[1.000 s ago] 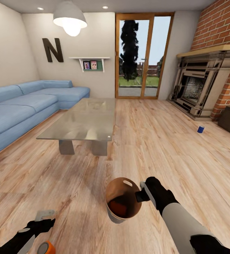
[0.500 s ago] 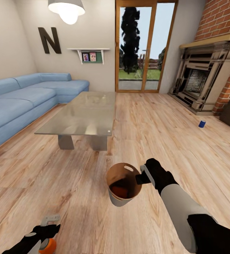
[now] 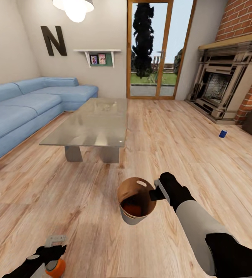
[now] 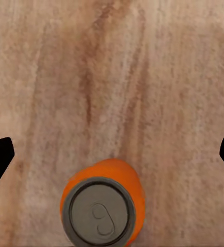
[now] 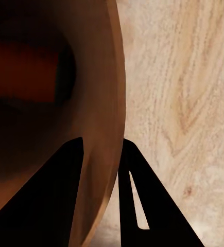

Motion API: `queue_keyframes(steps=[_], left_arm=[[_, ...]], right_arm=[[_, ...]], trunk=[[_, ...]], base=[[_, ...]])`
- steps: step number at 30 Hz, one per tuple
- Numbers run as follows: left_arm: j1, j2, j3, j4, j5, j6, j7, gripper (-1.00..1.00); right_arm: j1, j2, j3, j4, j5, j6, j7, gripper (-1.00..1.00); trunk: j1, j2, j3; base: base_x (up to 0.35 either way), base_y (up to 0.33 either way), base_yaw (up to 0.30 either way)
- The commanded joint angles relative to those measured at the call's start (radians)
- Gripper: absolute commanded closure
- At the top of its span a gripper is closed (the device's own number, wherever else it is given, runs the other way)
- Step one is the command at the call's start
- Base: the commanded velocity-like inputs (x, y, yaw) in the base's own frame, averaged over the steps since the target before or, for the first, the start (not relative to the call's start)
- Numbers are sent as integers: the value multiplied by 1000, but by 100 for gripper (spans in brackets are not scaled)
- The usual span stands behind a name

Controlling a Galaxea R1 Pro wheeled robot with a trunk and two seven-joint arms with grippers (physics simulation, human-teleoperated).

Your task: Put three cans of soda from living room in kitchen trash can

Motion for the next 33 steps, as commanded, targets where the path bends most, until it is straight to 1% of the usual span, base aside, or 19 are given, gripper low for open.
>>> queue_keyframes(steps=[1,10,33], left_arm=[[0,0,1,0,0,-1,0,-100],[0,0,3,-1,1,-3,0,-100],[0,0,0,1,0,0,-1,-100]], right_arm=[[0,1,-1,-1,-35,1,4,100],[-1,1,0,0,-34,1,4,100],[-1,3,3,0,-32,1,1,100]], trunk=[[0,0,0],[0,0,0],[10,-5,-89]], base=[[-3,170,0],[-1,41,0],[0,0,0]])
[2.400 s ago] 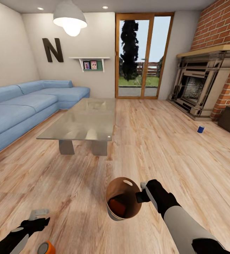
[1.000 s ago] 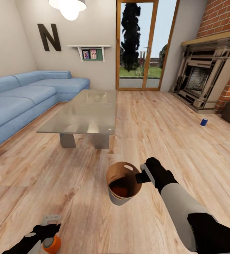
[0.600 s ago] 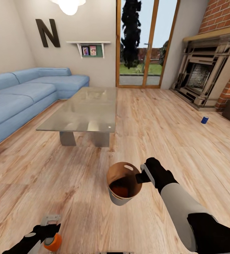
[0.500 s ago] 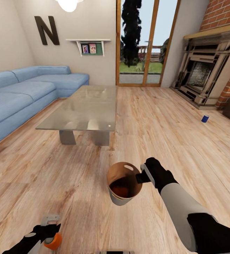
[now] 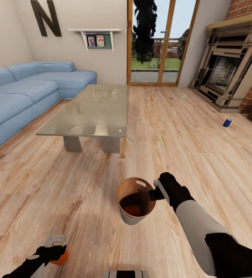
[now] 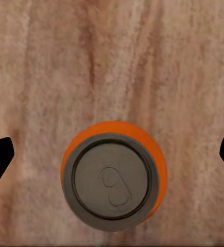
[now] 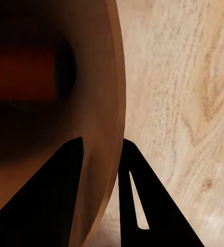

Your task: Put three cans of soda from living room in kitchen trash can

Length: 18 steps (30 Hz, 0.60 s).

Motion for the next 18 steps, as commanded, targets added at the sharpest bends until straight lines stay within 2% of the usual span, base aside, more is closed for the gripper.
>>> queue_keyframes(steps=[1,9,18], left_arm=[[0,0,1,0,0,0,0,-100],[0,0,1,-1,1,-2,-1,-100],[0,0,0,0,0,-2,-1,-100]], right_arm=[[-1,0,-1,0,-21,0,2,100],[-1,0,-1,0,-19,0,1,100],[-1,0,0,0,-19,0,1,100]], trunk=[[0,0,-4],[0,0,-4],[4,-2,-39]], base=[[0,0,0],[0,0,0],[0,0,0]])
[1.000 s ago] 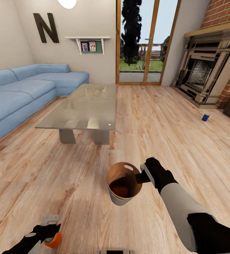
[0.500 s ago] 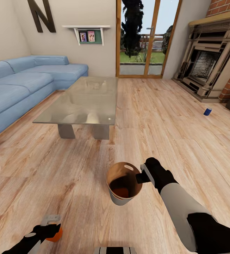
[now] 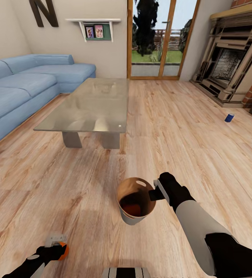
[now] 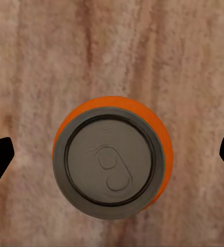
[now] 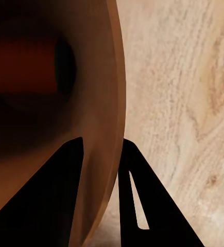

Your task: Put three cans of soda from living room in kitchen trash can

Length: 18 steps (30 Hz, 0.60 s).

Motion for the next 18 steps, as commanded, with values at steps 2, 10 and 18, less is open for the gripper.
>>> queue_keyframes(steps=[2,10,18], left_arm=[[0,0,-1,0,0,0,0,-100],[0,0,-1,-1,1,-2,0,-100],[0,0,0,-2,1,-1,1,-100]], right_arm=[[-1,0,-1,0,-23,0,3,100],[-1,1,-1,0,-22,0,3,100],[-1,1,-1,0,-22,0,3,100]], trunk=[[0,0,0],[0,0,0],[2,-1,-15]], base=[[0,0,0],[0,0,0],[0,0,0]])
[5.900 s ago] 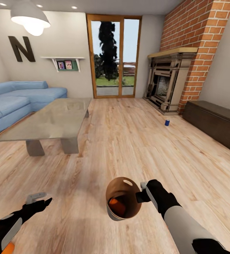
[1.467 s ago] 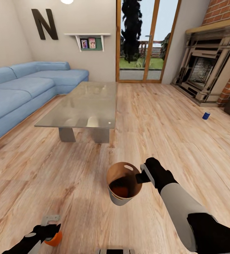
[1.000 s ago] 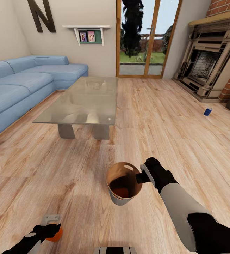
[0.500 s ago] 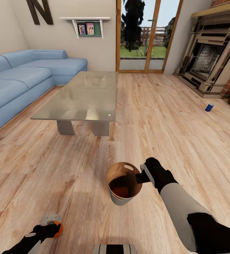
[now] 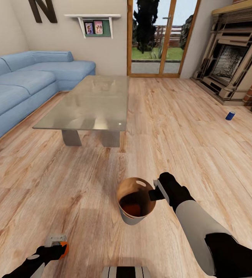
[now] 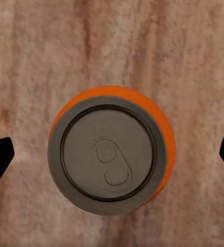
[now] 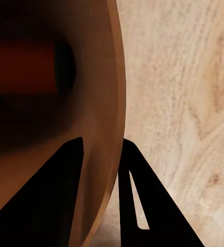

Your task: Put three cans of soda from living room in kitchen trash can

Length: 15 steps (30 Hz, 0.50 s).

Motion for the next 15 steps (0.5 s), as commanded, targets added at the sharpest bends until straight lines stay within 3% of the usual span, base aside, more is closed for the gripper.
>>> queue_keyframes(steps=[1,15], left_arm=[[0,0,0,0,0,0,0,-100],[0,0,0,0,0,0,0,-100]], right_arm=[[0,0,-1,0,-26,1,3,100],[0,0,0,0,-26,1,3,100]], trunk=[[0,0,0],[0,0,0]], base=[[0,0,0],[9,0,0]])
